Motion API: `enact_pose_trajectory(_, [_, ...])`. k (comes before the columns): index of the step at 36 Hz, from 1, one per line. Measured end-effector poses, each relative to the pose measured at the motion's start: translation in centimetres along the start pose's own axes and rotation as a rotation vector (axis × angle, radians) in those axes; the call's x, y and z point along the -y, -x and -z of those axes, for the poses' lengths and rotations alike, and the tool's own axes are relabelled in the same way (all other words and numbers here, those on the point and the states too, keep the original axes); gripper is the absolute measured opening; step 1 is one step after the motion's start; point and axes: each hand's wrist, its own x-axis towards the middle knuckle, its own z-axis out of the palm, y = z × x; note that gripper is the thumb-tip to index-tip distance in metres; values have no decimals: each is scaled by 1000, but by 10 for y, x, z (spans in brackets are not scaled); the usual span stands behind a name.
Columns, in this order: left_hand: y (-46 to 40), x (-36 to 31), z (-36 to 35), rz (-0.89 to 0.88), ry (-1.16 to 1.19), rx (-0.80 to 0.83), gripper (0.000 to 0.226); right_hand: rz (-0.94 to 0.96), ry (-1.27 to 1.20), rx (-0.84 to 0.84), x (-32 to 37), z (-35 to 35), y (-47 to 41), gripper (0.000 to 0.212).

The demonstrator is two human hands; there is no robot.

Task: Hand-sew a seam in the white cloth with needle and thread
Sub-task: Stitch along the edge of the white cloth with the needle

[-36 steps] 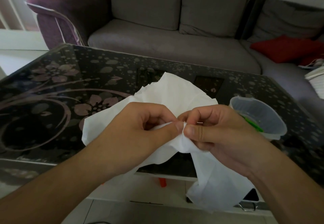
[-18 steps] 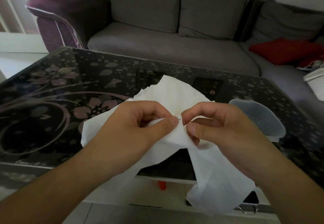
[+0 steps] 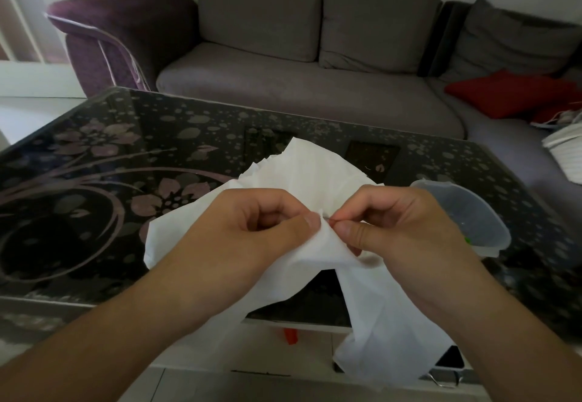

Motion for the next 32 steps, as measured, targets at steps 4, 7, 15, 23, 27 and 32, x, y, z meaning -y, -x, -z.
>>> enact_pose_trajectory(4, [-1,1,-1,10,-60,-11,15,27,19,-12,1,-1,0,25])
enact_pose_trajectory(7, [-2,2,-1,6,-59,-29,16,26,37,-22,1,-2,0,22])
enact_pose_trajectory(15, [-3,3,1,29,-22,-76,16,-4,45,-3,3,5,-1,30])
enact_pose_trajectory(23, [-3,2,0,28,-22,-93,15,-35,39,-59,1,3,-3,25])
enact_pose_trajectory(27, [-3,2,0,24,-28,-100,14,0,12,-38,3,7,-2,20])
enact_pose_trajectory(32, [-3,3,1,18,-8,-78,14,4,92,-90,0,4,-4,22])
